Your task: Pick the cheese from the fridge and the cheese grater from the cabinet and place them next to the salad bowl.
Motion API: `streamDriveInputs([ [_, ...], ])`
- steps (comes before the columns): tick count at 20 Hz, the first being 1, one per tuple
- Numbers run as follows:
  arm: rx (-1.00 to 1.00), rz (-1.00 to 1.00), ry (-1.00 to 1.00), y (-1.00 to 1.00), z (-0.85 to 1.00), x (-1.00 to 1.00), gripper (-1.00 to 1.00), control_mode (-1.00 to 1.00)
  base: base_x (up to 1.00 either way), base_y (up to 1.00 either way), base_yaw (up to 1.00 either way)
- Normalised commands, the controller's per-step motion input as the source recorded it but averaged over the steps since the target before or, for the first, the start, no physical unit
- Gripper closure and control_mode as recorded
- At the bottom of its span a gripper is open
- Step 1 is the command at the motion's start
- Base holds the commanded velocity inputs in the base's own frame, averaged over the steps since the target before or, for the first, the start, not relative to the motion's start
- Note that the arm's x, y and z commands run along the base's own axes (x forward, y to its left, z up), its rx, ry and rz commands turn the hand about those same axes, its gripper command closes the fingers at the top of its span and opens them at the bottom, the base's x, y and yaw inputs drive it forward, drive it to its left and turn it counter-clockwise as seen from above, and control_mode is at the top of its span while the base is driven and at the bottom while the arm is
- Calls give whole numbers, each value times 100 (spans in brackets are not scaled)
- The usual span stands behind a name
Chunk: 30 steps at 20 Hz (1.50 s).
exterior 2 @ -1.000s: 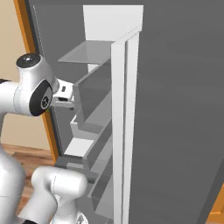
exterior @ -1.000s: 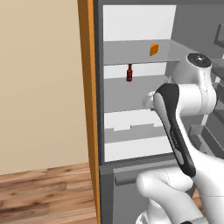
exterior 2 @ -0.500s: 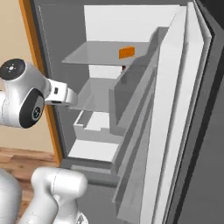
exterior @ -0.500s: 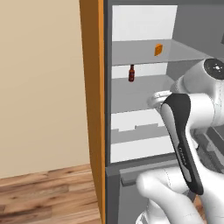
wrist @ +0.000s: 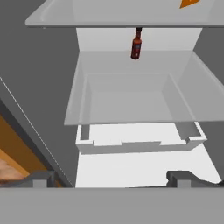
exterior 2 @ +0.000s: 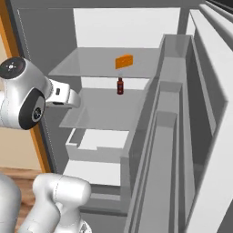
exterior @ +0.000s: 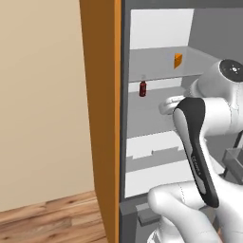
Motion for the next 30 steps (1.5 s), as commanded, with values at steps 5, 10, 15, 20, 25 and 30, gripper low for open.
streamDriveInputs([
  [5,0,0,0,0,0,0,-100,100,100,-17,-19],
  [10,0,0,0,0,0,0,-100,100,79,-47,-28],
  [15,0,0,0,0,0,0,-100,100,37,-38,-30],
  [20,0,0,0,0,0,0,-100,100,22,-29,-34],
  [25,0,-6,-1,-7,0,6,-100,-100,22,-20,-27],
  [30,0,-17,-17,-18,13,33,-100,-100,0,0,0],
])
